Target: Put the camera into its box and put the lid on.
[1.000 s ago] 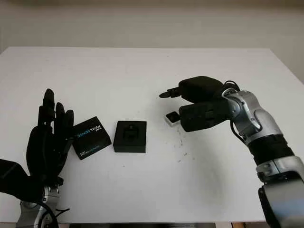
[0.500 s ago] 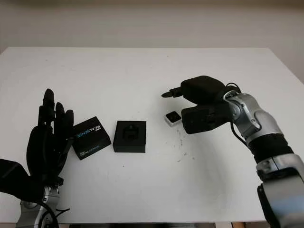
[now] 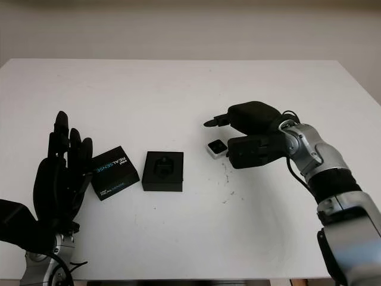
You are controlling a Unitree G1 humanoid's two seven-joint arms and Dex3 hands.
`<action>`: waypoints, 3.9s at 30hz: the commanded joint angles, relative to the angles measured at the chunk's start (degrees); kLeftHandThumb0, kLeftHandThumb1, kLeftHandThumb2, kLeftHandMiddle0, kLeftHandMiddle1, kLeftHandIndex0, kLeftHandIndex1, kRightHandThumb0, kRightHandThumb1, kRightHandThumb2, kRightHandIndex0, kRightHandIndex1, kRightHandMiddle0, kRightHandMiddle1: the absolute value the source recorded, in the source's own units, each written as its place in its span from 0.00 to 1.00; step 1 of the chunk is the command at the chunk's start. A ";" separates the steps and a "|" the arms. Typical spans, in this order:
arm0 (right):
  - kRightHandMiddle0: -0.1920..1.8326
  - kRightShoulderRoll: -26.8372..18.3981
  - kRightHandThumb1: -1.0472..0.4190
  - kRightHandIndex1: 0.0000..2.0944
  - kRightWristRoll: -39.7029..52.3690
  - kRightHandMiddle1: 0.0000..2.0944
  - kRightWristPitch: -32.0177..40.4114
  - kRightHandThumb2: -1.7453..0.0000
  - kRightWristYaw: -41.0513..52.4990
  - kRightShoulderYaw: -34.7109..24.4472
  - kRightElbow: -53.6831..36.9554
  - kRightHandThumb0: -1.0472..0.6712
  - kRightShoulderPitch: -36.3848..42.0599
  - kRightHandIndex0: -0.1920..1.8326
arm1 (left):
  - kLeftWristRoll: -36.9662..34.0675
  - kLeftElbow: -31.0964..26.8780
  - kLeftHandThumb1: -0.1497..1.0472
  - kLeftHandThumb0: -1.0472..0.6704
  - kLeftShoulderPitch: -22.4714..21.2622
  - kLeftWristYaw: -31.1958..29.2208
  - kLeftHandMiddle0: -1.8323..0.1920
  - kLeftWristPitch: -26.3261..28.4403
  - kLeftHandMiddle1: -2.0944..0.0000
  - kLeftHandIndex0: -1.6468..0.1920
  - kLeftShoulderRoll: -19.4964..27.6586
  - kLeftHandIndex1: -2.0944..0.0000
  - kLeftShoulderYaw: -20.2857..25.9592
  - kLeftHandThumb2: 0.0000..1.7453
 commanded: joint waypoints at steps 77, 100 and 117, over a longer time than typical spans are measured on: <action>0.26 3.51 0.08 0.13 3.62 0.76 -3.52 0.97 -11.75 1.23 12.16 0.39 -1.60 0.26 | -0.47 -1.36 1.00 0.29 0.22 -0.38 0.92 1.19 0.98 0.95 0.20 0.97 0.16 0.17; 0.22 8.57 0.05 0.06 20.43 0.84 3.55 0.97 -2.64 -10.03 5.29 0.38 2.08 0.25 | -0.31 -1.42 1.00 0.29 0.75 -0.71 0.92 0.71 0.97 0.95 0.06 0.97 -0.04 0.17; 0.17 15.20 0.03 0.04 31.58 0.97 47.95 0.97 4.74 -15.14 -40.56 0.39 16.85 0.26 | 0.28 -1.42 1.00 0.29 1.13 0.17 0.93 0.05 0.98 0.96 -1.09 0.97 -1.23 0.18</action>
